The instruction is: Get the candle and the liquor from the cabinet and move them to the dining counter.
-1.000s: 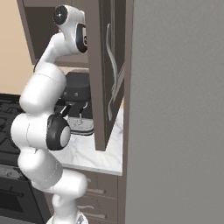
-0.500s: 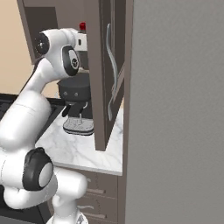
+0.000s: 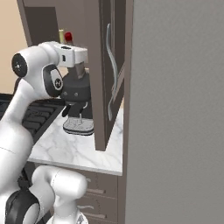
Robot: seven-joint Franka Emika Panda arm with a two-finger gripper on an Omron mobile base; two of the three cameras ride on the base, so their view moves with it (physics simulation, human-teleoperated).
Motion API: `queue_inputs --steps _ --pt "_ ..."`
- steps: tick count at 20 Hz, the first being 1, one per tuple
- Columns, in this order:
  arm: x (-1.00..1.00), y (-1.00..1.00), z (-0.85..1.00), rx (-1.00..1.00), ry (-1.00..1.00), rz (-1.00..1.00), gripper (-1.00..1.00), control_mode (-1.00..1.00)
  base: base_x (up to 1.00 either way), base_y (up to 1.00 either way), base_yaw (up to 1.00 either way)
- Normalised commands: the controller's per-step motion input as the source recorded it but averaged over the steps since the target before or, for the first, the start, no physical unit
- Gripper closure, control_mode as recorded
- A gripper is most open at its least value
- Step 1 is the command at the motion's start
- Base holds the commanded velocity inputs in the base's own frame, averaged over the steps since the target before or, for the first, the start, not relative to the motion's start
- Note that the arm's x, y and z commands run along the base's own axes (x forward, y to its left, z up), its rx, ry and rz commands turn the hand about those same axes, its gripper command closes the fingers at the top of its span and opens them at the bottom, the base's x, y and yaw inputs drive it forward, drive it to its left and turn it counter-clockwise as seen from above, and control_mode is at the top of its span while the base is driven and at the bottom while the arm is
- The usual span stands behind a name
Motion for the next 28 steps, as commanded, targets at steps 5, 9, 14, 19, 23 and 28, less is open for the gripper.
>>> queue_inputs --steps 5,9,14,19,23,28 --pt "-0.79 0.24 -0.02 0.00 0.00 0.00 1.00 -1.00 0.00 0.00 0.00" --pt "-0.72 0.30 -0.12 0.00 0.00 0.02 1.00 -1.00 0.00 0.00 0.00" --pt "-0.64 0.34 -0.25 -0.04 0.01 0.03 1.00 -1.00 0.00 0.00 0.00" --pt "-0.50 0.38 -0.43 -0.10 0.05 0.06 1.00 -1.00 0.00 0.00 0.00" --pt "-0.26 0.32 -0.33 -0.07 0.08 0.06 1.00 -1.00 0.00 0.00 0.00" --pt "-0.01 0.11 -0.05 -0.01 0.04 0.00 1.00 -1.00 0.00 0.00 0.00"
